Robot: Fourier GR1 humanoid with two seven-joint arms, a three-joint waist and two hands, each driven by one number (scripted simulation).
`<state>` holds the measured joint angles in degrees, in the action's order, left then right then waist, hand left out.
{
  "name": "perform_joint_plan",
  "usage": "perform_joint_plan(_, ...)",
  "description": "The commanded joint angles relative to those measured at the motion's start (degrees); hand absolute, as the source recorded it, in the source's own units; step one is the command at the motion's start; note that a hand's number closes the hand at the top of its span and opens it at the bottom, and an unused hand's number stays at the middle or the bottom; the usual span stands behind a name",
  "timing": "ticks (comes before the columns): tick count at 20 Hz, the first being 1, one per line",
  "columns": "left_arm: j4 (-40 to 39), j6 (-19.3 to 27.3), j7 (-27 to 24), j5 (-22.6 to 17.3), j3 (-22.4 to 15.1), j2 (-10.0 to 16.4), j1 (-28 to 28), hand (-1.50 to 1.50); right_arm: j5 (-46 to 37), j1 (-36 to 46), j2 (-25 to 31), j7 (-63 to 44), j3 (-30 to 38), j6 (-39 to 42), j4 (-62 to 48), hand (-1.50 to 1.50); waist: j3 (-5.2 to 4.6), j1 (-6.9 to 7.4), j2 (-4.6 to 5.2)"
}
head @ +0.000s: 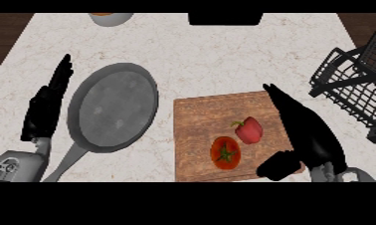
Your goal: Pick the bell pepper from the cutting board and place it in the tiered basket
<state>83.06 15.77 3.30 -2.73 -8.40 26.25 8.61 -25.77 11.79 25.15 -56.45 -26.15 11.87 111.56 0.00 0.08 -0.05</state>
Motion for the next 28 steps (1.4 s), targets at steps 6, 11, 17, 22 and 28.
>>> perform_joint_plan(6, 0.28, 0.54, 1.62, 5.10, -0.22, -4.70, 0.22, 0.00, -10.53, -3.04, -2.01, -2.42, -3.19, 3.73, 3.13, -1.50, 0.00, -0.25, -0.04)
perform_joint_plan(11, -0.07, -4.24, 2.07, 4.57, 4.34, -3.27, 1.86, 0.00, -15.95, -6.59, -3.27, 4.68, -2.83, 1.79, -1.13, -1.50, 0.01, -0.18, 0.01)
perform_joint_plan(17, 2.93, -6.55, 3.10, 4.89, 6.68, -3.85, -0.64, 0.00, -21.98, -4.37, -11.60, -2.30, -6.86, 5.09, -1.25, -1.50, 0.00, 0.05, -0.03)
perform_joint_plan(22, 2.96, -5.75, 1.58, 8.56, 6.61, -6.79, -1.44, 0.00, -19.66, -5.10, -10.34, 4.85, 0.82, 6.31, -5.71, -1.50, 0.01, 0.01, 0.01)
perform_joint_plan(28, -0.74, -10.60, -1.97, 6.43, 10.74, -6.10, -0.59, 0.00, -25.13, -7.27, -15.02, 6.41, -2.17, 1.91, -11.31, -1.50, 0.00, -0.02, 0.04)
